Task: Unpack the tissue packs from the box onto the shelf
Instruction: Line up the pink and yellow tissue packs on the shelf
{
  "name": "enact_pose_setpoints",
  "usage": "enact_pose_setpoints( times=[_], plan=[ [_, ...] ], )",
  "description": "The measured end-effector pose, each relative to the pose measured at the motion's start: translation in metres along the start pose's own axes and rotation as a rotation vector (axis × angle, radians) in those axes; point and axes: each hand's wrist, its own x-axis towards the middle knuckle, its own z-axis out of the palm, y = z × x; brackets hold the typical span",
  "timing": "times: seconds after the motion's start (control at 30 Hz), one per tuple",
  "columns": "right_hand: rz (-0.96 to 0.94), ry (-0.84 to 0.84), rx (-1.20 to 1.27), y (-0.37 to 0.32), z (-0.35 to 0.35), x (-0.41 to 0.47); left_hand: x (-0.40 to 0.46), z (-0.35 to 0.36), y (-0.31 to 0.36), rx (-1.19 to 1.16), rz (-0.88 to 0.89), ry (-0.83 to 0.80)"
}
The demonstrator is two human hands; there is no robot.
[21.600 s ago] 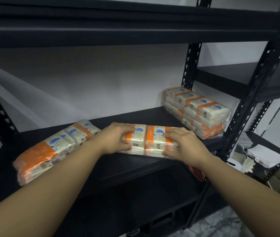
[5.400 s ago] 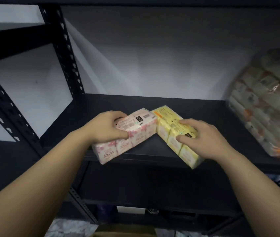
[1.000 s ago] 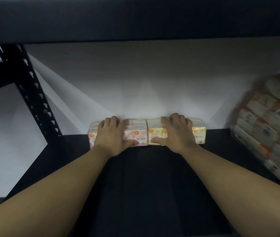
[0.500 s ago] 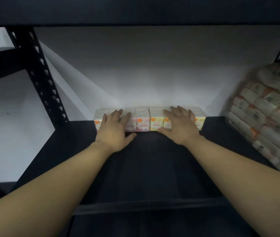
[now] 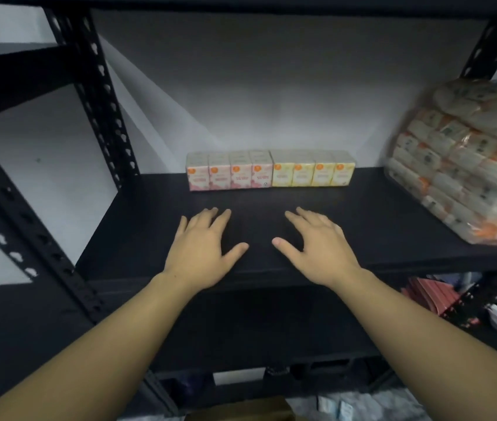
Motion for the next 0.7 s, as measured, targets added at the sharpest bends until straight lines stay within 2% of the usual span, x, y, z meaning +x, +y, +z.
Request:
enact_pose_setpoints(
  times=[0.13, 0.33, 0.47, 0.7],
  plan=[
    [-0.057, 0.017, 0.028, -0.007, 0.016, -0.048, -0.055, 0.008, 0.008, -0.061, 0.016, 0.004],
    [-0.262, 0.243, 0.109, 0.003, 0.054, -0.122, -0.135, 0.044, 0.025, -0.162, 0.086, 0.116],
    [-0.236, 0.092, 0.153, 0.024, 0.102, -0.173, -0.184, 0.092, 0.019, -0.183, 0.044, 0.004],
    [-0.057, -0.153, 0.217, 0.05, 0.194, -0.234, -0.252, 0.188, -0.009, -0.201, -0.085, -0.21]
  ],
)
